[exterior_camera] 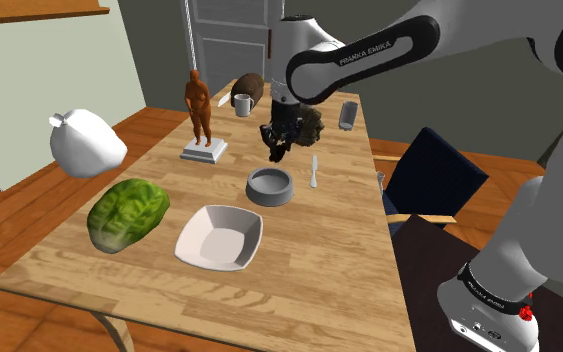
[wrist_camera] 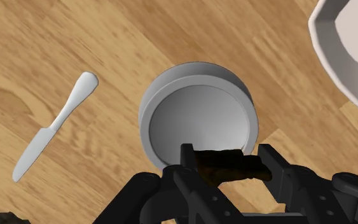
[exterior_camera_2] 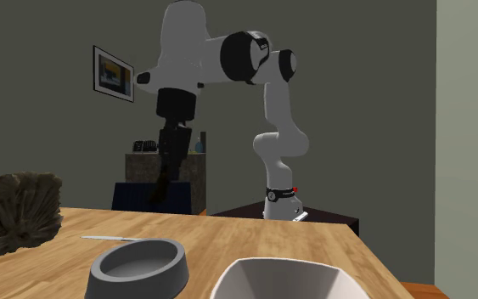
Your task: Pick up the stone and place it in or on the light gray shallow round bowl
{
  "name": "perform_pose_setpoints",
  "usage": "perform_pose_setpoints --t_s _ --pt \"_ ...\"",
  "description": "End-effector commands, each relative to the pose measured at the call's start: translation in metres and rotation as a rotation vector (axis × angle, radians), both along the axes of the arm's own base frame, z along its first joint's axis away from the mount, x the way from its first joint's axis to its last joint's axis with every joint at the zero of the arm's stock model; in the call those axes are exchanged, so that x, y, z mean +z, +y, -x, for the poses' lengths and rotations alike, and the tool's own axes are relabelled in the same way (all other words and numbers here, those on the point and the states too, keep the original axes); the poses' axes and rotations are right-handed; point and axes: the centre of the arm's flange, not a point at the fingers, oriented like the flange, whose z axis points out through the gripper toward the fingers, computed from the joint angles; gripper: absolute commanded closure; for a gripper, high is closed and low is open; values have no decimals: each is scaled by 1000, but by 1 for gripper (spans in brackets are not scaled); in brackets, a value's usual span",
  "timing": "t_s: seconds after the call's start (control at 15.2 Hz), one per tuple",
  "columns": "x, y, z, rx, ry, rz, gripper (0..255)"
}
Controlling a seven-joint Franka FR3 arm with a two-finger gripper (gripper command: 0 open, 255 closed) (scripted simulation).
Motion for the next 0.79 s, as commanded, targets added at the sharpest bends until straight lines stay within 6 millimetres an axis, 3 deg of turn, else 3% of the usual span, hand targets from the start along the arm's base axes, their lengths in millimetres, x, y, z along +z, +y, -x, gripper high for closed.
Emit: perform_pose_setpoints --t_s 0.0,0.07,0.73 --pt "13 -5 -19 0 0 0 255" --pt "24 -10 -36 0 0 0 255" --pt "-28 -10 -36 0 0 0 255"
